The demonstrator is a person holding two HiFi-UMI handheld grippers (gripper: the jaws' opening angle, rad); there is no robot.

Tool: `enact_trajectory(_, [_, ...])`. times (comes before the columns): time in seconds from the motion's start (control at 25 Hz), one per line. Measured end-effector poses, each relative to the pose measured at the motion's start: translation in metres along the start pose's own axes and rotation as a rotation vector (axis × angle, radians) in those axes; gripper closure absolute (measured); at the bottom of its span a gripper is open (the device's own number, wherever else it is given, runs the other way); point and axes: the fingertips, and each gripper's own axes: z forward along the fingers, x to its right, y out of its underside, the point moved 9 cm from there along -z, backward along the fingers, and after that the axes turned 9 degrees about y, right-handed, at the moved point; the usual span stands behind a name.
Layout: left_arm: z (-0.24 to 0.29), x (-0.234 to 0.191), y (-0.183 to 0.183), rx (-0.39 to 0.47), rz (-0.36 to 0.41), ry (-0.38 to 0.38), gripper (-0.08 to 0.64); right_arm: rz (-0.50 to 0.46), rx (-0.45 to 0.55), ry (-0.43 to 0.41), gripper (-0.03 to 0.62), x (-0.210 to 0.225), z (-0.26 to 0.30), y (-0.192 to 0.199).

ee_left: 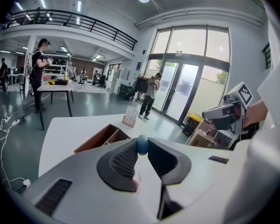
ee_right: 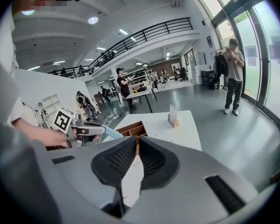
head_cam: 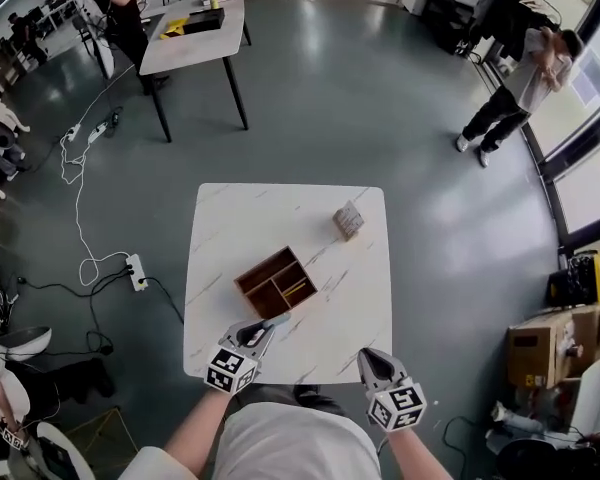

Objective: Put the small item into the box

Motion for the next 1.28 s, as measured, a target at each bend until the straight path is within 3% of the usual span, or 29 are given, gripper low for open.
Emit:
enact_trajectory(0.64, [0.089, -0.049, 0.019, -0.186, 0.028, 0.001, 0.485, 0.136, -0.054, 0.106, 0.554, -0.009, 0.002, 0.018])
enact_trajectory(0.84, [0.107, -0.058, 0.027, -0.252, 0.074, -0.027, 0.485, 0.166, -0.064, 0.141, 0.554, -0.01, 0.0, 0.022])
enact_trajectory(1.12, [0.132, -0.05, 0.036, -0.341, 0.21, -0.026, 0.485, 0.199, -0.073, 0.186, 0.554, -0.009, -0.006, 0.031])
enact_trajectory(1.28, [0.142, -0.048, 0.041, -0.39, 0.25, -0.026, 0.485, 0.22, -0.076, 0.212, 0.554, -0.009, -0.01, 0.035])
